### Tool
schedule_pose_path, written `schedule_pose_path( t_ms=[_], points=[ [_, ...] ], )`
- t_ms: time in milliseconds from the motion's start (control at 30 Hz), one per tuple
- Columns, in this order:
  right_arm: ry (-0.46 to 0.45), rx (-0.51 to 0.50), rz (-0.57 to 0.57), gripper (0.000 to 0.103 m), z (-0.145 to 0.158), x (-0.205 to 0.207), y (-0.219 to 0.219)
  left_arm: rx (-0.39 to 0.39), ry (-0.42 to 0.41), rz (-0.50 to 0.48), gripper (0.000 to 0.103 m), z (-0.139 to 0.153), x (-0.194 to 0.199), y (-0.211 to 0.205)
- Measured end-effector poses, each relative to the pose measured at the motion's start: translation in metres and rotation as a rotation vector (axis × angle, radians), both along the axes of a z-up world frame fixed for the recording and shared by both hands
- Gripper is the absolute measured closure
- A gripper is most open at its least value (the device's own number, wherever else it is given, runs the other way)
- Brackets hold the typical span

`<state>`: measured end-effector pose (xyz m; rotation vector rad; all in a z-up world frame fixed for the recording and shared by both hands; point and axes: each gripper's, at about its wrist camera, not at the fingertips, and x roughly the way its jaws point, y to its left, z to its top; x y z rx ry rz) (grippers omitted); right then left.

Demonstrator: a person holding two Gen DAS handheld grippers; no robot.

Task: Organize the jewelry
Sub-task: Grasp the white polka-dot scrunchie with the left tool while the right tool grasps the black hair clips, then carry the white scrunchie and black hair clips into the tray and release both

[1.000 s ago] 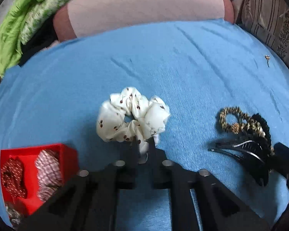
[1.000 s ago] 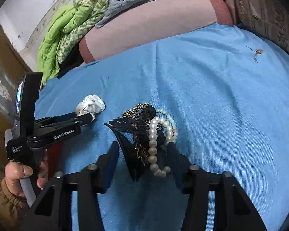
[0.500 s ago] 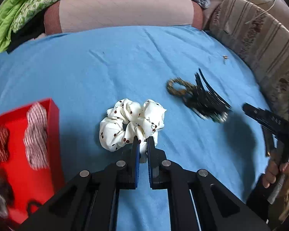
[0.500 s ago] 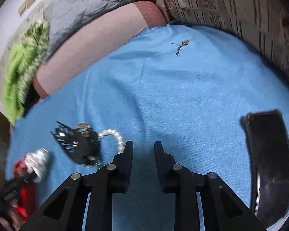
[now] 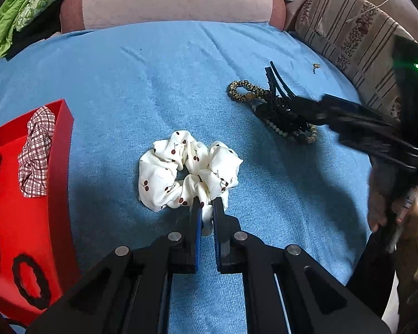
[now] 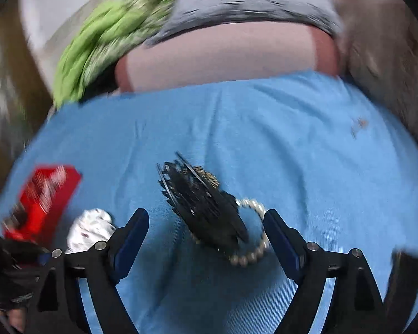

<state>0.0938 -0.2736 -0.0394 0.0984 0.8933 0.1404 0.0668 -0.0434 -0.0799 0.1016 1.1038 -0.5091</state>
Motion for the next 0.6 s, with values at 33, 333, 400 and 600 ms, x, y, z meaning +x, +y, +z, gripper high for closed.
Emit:
schedule_pose_path(
  t_ms=[33, 333, 400, 600],
  points=[
    [0.013, -0.032, 0.018, 0.015, -0.005, 0.007, 0.005, -0.002, 0.0, -0.002, 0.096, 0.0, 0.0, 0.0],
    [0.098, 0.113, -0.025, 0.063, -0.024, 0.01, -0.013, -0.052, -0.027, 0.005, 0.096, 0.017, -0.01, 0.008],
    [0.083, 0.128, -0.044, 0.063, -0.017, -0.001, -0.013, -0.073, -0.035, 0.004, 0.096, 0.025, -0.016, 0.011],
    [0.024, 0.245, -0.084, 0.063, 0.016, -0.034, -0.015, -0.122, -0.085, 0.033, 0.096, 0.056, -0.036, 0.032]
  ],
)
